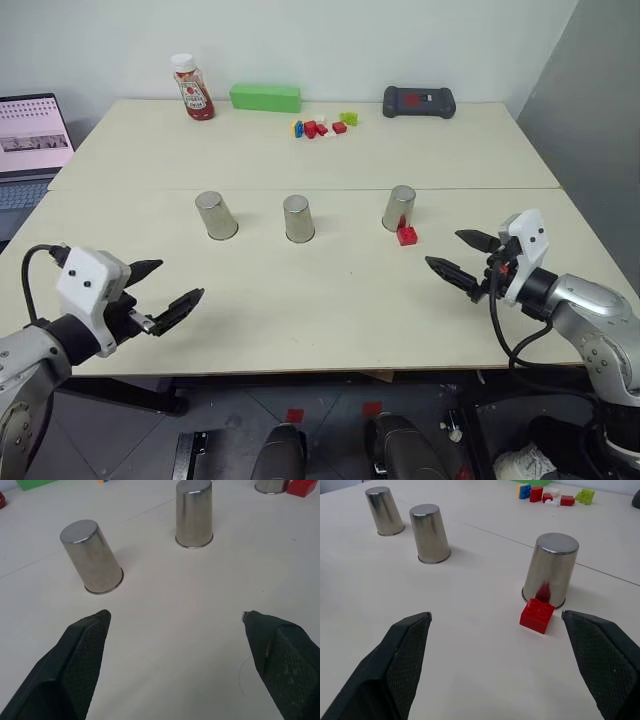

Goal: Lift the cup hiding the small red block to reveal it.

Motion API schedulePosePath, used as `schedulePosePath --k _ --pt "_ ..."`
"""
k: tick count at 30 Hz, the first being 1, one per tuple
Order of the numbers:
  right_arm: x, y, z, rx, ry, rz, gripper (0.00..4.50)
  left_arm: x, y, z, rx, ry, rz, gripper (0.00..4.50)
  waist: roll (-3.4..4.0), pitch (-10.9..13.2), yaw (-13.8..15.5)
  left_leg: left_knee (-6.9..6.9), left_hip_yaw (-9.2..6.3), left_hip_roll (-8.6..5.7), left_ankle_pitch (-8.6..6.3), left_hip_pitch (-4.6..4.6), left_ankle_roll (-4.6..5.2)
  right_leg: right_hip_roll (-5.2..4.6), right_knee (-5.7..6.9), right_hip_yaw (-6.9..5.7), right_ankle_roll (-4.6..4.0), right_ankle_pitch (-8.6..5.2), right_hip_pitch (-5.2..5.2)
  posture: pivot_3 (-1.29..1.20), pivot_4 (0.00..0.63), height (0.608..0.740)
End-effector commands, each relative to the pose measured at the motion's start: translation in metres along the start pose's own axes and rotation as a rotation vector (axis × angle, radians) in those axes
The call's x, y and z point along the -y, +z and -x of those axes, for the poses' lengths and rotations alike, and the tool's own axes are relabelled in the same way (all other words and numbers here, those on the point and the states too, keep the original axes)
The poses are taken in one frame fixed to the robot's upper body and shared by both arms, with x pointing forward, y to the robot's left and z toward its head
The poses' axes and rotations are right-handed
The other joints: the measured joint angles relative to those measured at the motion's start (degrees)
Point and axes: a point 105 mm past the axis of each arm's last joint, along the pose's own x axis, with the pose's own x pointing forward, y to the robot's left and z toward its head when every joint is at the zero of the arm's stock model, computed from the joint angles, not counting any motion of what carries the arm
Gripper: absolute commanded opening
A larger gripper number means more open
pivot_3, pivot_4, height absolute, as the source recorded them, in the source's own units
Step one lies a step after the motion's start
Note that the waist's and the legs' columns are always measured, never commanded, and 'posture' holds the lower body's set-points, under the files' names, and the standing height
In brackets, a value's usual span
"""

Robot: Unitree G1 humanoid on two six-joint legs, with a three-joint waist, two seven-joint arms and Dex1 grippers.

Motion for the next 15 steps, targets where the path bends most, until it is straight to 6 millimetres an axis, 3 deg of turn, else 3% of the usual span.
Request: schedulePosePath --k 1,15 --pt "-0.001 0.011 0.0 0.024 0.013 0.044 4.44 -0.002 0.012 0.006 0.035 0.018 -0.031 4.5 0.0 0.0 0.0 0.0 -0.01 0.0 0.0 0.0 0.0 0.0 0.0 0.0 0.0 0.0 0.0 0.0 0.15 0.74" --pt "-0.005 0.008 -0.003 0.01 0.041 0.043 4.44 -0.004 0.002 0.008 -0.033 0.079 -0.027 4.5 -0.01 0.0 0.0 0.0 0.0 0.0 0.0 0.01 0.0 0.0 0.0 0.0 0.0 0.0 0.0 0.0 0.15 0.74"
